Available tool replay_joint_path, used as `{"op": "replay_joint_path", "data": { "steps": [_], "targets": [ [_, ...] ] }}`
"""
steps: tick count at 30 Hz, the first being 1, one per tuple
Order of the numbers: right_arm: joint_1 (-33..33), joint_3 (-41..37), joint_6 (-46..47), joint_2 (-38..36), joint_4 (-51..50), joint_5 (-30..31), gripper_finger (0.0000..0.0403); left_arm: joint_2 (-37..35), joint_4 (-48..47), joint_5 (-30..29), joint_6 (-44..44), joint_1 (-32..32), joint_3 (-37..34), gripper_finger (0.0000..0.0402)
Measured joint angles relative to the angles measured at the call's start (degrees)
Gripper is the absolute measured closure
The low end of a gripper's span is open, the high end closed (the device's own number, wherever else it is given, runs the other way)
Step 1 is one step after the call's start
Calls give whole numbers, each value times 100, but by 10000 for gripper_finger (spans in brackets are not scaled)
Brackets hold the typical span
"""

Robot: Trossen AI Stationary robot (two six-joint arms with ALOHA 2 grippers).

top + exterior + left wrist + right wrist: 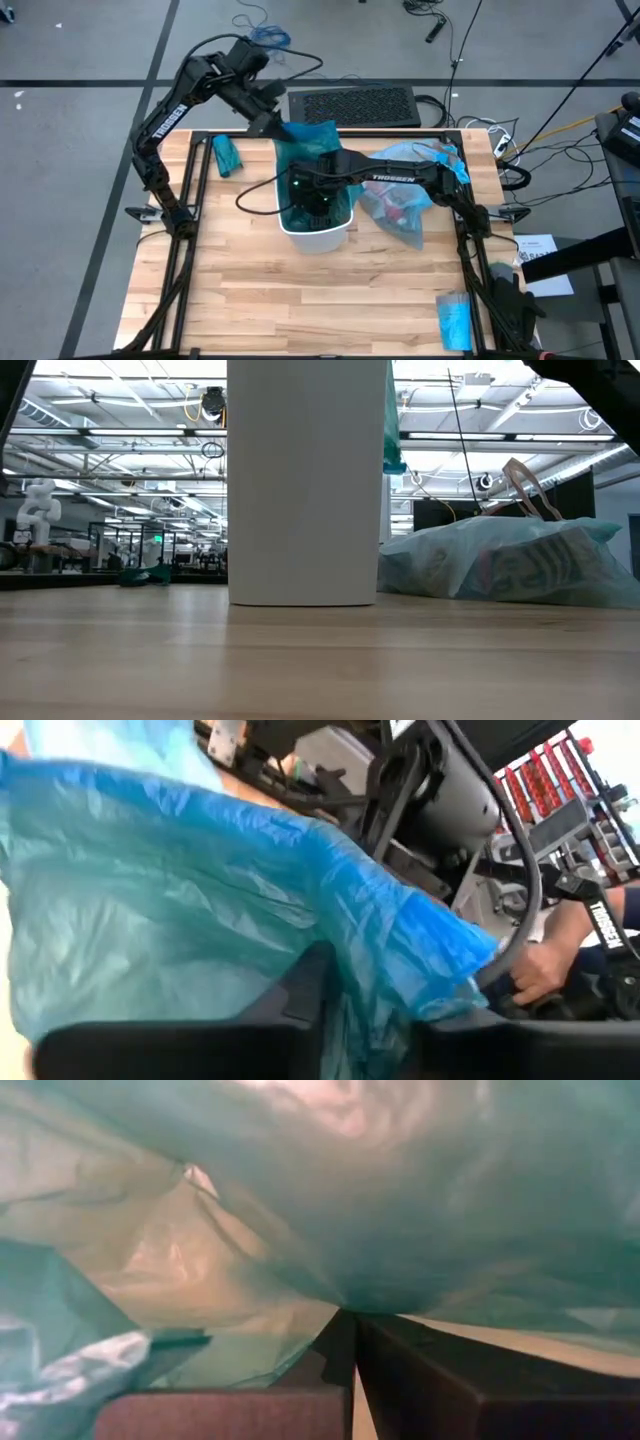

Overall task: Place trash/remove bag and relplace
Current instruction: Insert the blue trash bag into the white trash bin

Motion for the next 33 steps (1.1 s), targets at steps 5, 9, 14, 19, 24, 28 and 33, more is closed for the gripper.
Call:
{"op": "replay_joint_path", "data": {
  "steps": [5,9,14,19,24,28,33],
  "targets": [
    [0,0,-58,0,-20,-6,403,-25,-482,-94,4,1,0,240],
    [-11,0,-100,0,-55,-45,403,-137,-694,28,-3,24,0,185],
    [-39,0,-149,-2,-127,-318,403,-402,-651,13,-7,169,0,163],
    [-37,12,-112,-118,-46,-291,403,-793,-270,-61,-156,318,39,163],
    [-24,39,4,-382,4,-291,403,-1133,-208,-750,-155,324,46,162],
    [-24,39,72,-644,65,-289,399,-1266,-200,-1145,-157,318,46,162],
    [-24,39,150,-1020,193,-263,395,-1312,-184,-1217,-158,270,46,162]
  ]
}}
